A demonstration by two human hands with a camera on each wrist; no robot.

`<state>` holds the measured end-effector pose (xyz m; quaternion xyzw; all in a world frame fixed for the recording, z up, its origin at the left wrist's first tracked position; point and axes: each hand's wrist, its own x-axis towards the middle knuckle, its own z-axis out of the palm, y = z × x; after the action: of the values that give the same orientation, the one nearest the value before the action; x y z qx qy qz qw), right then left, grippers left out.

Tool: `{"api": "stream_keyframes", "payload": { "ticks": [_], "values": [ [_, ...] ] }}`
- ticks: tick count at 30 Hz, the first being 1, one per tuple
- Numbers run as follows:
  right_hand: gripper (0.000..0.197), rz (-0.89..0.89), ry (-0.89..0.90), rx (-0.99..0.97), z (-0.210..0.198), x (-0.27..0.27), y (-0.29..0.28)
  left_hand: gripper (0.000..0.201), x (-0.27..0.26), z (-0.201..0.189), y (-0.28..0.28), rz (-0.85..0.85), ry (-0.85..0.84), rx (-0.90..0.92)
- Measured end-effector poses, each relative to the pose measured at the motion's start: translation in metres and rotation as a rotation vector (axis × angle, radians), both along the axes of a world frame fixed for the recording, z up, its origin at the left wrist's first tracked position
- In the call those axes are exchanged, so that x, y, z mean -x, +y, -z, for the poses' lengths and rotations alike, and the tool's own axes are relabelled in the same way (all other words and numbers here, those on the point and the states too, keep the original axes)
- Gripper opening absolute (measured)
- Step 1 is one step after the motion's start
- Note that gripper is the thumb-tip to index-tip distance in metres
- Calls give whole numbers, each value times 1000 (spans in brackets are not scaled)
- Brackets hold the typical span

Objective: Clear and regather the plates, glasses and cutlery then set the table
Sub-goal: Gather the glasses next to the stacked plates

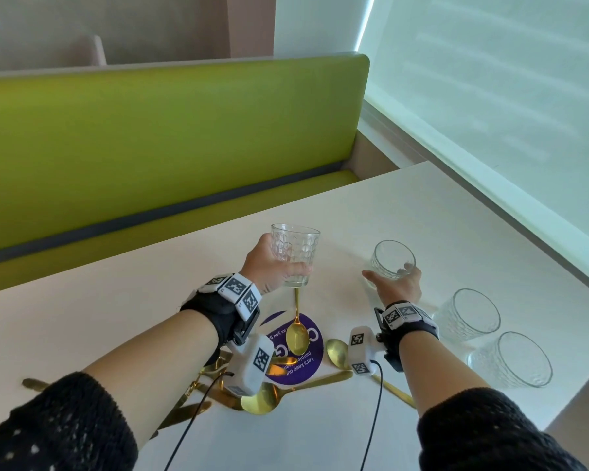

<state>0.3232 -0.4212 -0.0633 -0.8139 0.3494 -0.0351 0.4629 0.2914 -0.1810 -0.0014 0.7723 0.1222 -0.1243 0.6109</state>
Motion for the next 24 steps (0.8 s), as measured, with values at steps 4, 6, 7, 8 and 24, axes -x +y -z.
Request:
{"api": "stream_keyframes", "payload": {
  "ticks": [4,6,7,8,24],
  "values": [
    [80,9,-13,28,-1,2,1,77,3,0,-1,11,4,-2],
    [77,13,-7,34,-4,6,2,77,6,1,-2,25,9,-7],
    [75,3,-4,37,-6,9,2,79,8,1,-1,34,8,-7],
    [74,-11,-6,41,-9,13,3,84,10,4,-1,40,7,-2],
    [69,-265,-141,65,-79,166,123,91,132,-19,85,47,-40,185]
  ]
}}
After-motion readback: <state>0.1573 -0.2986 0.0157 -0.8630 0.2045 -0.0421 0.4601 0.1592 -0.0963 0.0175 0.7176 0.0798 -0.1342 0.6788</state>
